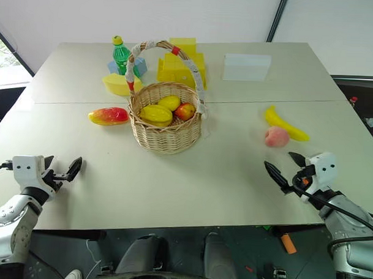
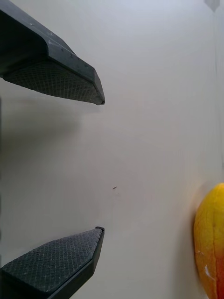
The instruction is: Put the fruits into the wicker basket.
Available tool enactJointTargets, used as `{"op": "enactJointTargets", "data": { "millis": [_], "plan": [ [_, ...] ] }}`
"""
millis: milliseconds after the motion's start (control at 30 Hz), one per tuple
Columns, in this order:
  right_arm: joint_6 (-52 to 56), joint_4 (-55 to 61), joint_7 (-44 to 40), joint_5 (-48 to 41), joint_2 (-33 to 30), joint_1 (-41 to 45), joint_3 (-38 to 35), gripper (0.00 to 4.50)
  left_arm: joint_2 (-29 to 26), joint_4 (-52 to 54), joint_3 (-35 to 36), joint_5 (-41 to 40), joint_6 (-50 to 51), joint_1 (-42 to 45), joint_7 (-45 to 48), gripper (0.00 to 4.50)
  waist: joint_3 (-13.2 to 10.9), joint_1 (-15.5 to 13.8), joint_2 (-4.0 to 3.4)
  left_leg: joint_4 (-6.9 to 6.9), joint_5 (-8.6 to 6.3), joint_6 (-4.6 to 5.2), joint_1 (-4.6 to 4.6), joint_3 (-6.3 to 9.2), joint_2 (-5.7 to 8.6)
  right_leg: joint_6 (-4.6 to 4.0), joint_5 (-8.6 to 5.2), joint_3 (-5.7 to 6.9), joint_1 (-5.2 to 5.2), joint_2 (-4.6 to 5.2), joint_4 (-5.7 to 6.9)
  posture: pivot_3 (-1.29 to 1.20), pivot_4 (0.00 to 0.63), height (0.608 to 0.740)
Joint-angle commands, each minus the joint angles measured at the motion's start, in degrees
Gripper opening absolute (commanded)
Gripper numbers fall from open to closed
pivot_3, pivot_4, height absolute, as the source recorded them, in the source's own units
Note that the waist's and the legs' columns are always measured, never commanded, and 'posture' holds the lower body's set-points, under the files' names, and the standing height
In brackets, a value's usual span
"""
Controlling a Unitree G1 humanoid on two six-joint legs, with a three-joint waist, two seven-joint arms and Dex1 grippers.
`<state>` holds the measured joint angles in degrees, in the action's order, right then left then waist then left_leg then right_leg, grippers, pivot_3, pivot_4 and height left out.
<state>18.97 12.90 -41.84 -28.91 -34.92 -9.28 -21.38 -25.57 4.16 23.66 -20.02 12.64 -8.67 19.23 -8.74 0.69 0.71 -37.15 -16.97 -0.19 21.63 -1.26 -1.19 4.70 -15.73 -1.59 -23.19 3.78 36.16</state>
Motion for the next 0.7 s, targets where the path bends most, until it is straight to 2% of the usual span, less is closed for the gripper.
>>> {"op": "enactJointTargets", "data": {
  "millis": [33,133,233,500,700],
  "plan": [
    [3.53,7.81,-0.56,-3.79,-0.71,-0.6,0.82,4.48,-1.22,0.41,-0.25,1.4,-2.16,2.63,0.54,4.48,0.0,-0.05,0.0,0.0,0.0,0.0,0.0,0.0,0.0,0.0,0.0,0.0,0.01,0.0,0.0,0.0,0.15,0.74],
    [6.37,13.54,-0.58,-5.42,-1.39,-1.09,2.35,4.48,-3.28,-0.48,-1.77,4.26,-3.16,5.1,1.28,4.48,-0.01,-0.15,0.02,-0.01,0.0,0.0,0.01,0.01,0.01,0.0,0.0,0.02,0.02,0.0,0.0,0.0,0.15,0.74],
    [9.17,19.26,0.0,-6.62,-2.83,1.0,4.29,4.48,-8.69,-2.52,-6.01,11.4,-5.26,8.87,2.51,4.48,-0.02,-0.09,0.04,-0.01,0.0,0.0,0.01,0.01,0.01,0.01,0.01,0.03,0.01,-0.01,0.0,0.0,0.15,0.74],
    [12.71,26.69,-1.18,-5.95,-9.61,17.14,12.19,4.48,-20.85,-15.45,-21.24,27.4,-13.69,25.76,9.86,4.48,-0.04,-0.01,0.06,0.02,0.05,-0.07,-0.01,0.01,0.02,0.03,0.02,0.1,0.0,-0.06,0.0,0.0,0.15,0.74],
    [11.52,26.15,-2.96,-3.48,-10.59,20.85,15.93,4.48,-21.14,-25.69,-28.9,33.6,-16.35,37.08,12.81,4.48,-0.09,-0.19,0.13,-0.08,0.05,-0.05,0.51,0.07,0.05,0.38,0.21,0.27,-0.38,-0.16,0.01,0.0,0.15,0.74]
  ]
}}
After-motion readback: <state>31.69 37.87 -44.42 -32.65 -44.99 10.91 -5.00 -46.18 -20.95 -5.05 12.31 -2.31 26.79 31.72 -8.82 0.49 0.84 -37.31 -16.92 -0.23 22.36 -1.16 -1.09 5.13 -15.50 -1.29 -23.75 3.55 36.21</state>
